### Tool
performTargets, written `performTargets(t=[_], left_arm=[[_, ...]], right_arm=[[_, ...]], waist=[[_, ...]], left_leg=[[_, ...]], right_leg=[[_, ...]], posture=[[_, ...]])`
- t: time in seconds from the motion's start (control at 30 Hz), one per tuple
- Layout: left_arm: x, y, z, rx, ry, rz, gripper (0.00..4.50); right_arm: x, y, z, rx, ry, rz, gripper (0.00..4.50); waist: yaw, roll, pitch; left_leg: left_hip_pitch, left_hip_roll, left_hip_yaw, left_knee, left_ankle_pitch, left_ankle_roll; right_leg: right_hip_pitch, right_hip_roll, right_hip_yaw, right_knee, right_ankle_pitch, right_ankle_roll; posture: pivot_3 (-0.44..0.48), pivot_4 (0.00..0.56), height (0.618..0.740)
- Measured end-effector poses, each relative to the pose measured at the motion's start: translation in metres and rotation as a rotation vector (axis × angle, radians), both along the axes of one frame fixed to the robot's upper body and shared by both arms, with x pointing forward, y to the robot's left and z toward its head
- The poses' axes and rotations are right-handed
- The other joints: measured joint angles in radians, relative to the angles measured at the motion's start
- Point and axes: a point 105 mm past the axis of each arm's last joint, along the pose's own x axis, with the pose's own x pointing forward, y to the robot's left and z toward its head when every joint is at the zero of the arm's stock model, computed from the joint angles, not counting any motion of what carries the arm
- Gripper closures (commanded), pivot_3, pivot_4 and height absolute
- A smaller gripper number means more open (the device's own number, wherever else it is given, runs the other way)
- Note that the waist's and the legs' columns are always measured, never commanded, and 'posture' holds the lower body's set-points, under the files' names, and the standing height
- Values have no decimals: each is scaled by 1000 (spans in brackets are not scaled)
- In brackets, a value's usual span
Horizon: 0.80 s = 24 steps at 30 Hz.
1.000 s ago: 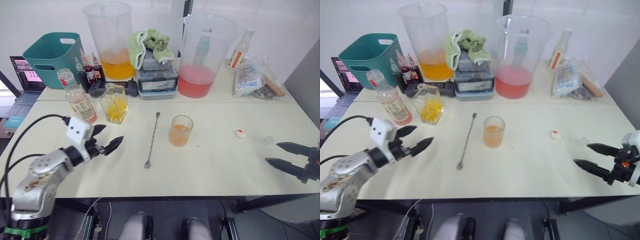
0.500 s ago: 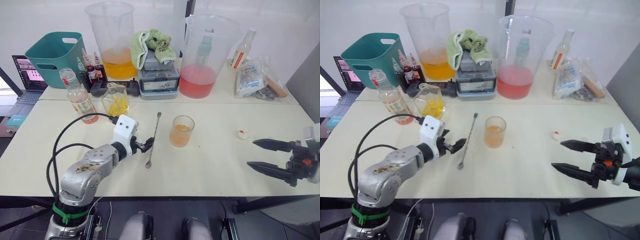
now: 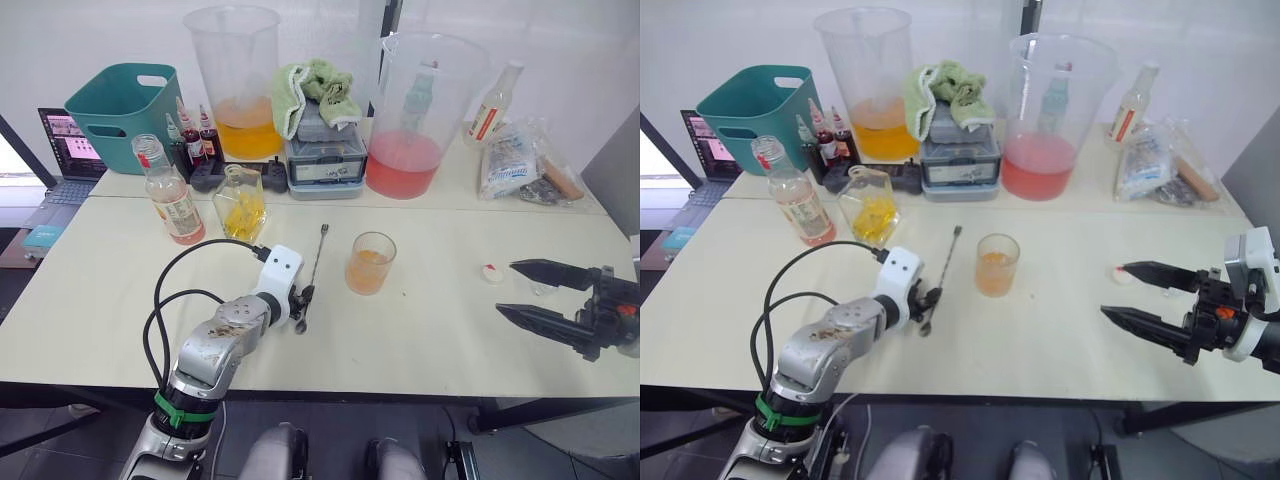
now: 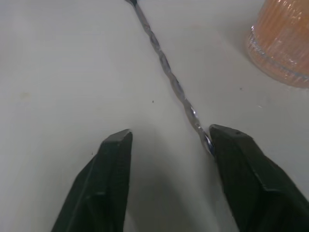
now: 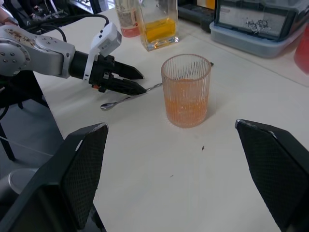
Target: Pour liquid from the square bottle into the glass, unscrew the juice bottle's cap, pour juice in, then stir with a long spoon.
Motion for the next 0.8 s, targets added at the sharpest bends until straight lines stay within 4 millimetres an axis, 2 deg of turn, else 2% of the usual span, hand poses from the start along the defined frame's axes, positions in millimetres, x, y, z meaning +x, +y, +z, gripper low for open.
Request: performTargets(t=[0.17,0.23,0.47,0.63,0.8], left_arm=[[-2,-2,0,34,-1,-46,4472],[-4,2,1,55,-5,-65,4472],[-11,39,4,132,-31,-136,4472],[-13,80,7,194,-27,-161,4472],[-21,86,10,137,-13,-249,4472]], right_arm=[[-2,0,-6,14,11,-14,0],[-3,0,-10,20,16,-19,0],[1,3,-18,-1,9,-10,0],[3,2,-24,3,16,-2,0],[3,3,-27,-1,7,1,0]], waist=[[-4,0,-3],[-8,1,-6],[-45,2,-7],[-42,2,-7],[-26,2,-7]], left_leg=[[0,1,0,0,0,0],[0,1,0,0,0,0],[2,7,2,-3,1,0],[2,6,4,-4,0,-1],[2,5,4,-4,-2,-5]], right_leg=[[0,1,0,0,0,0],[-1,1,1,0,0,0],[-2,6,4,1,-1,-3],[-3,5,4,0,-1,-3],[-5,4,4,-2,-1,-3]], posture=[[0,150,739],[0,150,739],[0,150,739],[0,150,739],[0,150,739]])
